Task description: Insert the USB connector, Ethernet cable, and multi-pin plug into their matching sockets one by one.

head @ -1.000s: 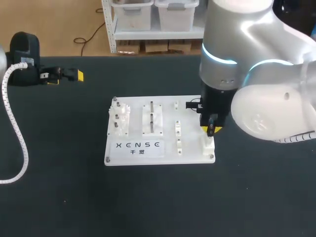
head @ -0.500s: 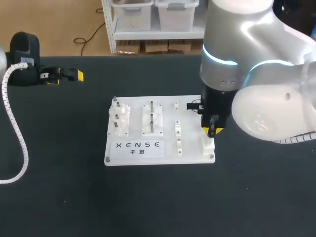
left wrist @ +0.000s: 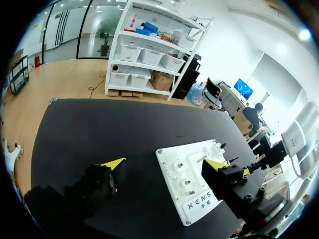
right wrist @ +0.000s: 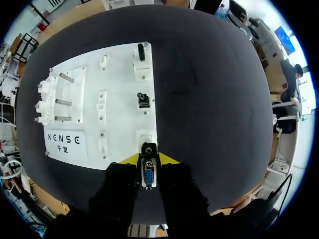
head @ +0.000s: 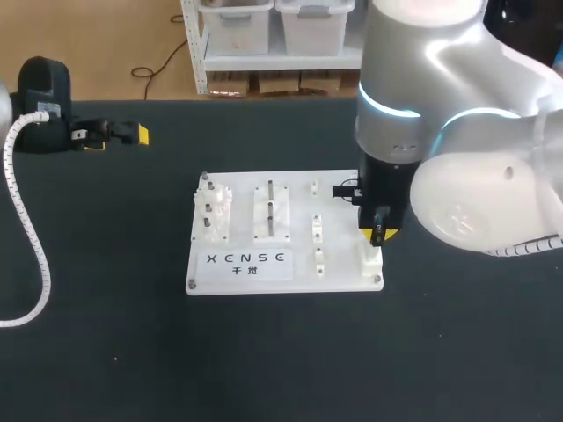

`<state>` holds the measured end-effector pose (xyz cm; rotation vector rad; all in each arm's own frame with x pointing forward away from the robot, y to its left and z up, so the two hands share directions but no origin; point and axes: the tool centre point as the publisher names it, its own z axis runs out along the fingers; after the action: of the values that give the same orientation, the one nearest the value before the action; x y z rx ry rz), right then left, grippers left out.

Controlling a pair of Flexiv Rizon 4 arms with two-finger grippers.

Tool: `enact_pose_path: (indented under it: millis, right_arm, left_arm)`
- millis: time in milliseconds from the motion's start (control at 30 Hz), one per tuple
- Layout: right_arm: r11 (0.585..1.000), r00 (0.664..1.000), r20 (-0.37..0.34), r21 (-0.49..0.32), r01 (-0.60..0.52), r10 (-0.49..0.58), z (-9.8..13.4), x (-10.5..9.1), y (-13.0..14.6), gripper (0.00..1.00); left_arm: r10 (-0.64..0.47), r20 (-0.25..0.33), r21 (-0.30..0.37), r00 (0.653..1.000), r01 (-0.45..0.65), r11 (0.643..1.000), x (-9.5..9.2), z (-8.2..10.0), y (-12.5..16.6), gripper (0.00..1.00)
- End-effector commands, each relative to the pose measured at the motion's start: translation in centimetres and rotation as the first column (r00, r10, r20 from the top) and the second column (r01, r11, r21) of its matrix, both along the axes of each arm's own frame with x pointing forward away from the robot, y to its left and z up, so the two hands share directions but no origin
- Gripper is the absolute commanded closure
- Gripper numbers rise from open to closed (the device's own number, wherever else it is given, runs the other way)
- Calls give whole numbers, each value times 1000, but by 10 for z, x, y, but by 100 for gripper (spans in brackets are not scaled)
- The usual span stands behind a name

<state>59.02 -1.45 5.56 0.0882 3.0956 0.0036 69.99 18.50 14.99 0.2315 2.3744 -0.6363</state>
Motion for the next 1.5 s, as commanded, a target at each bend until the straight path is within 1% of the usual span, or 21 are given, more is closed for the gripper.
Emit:
enact_pose_path:
  millis: [33,367,867,1333,1500]
  right_arm:
    - [1000,1000,3,-2,0,0,-4,-1,1,100]
    - [1000,1000,2,2,-4,4,-3,0,4,100]
    - [1000,1000,-1,-14,-3,3,-9,1,5,100]
    - [1000,1000,4,-22,4,-4,-12,4,4,100]
    - [1000,1000,16,-22,9,-8,-12,3,5,100]
  left_arm:
    - [0,0,0,1000,0,1000,0,0,0,0]
    - [0,0,0,1000,0,1000,0,0,0,0]
    - [0,0,0,1000,0,1000,0,0,0,0]
    - [0,0,0,1000,0,1000,0,0,0,0]
    - [0,0,0,1000,0,1000,0,0,0,0]
